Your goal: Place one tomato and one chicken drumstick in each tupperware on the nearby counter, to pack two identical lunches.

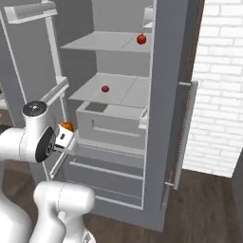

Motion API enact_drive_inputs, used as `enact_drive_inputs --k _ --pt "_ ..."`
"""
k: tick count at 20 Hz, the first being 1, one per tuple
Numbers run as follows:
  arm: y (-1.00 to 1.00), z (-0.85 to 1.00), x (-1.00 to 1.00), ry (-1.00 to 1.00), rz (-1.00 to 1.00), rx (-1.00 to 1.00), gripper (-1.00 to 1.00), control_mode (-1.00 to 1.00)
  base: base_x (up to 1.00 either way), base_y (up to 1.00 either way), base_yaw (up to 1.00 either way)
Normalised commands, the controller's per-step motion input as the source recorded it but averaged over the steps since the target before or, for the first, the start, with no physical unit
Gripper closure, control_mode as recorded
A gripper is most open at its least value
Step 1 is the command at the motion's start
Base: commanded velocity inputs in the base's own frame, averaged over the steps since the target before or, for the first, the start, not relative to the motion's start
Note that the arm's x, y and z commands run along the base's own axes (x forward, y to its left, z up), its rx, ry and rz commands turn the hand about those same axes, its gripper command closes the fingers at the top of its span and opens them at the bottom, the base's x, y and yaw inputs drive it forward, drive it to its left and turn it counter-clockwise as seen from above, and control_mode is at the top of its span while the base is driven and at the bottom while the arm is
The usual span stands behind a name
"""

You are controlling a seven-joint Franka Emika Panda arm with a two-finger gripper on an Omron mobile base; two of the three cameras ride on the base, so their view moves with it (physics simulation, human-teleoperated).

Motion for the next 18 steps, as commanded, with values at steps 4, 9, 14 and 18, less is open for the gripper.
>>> enact_drive_inputs --k 4,9,14,18 --pt "0.00 0.00 0.00 0.00 0.00 0.00 1.00 1.00 -0.27 -0.51 0.57" --pt "0.00 0.00 0.00 0.00 0.00 0.00 1.00 1.00 -0.06 -0.63 0.71" --pt "0.00 0.00 0.00 0.00 0.00 0.00 1.00 1.00 -0.10 -0.41 0.72" --pt "0.00 0.00 0.00 0.00 0.00 0.00 1.00 1.00 -0.05 -0.25 0.73"
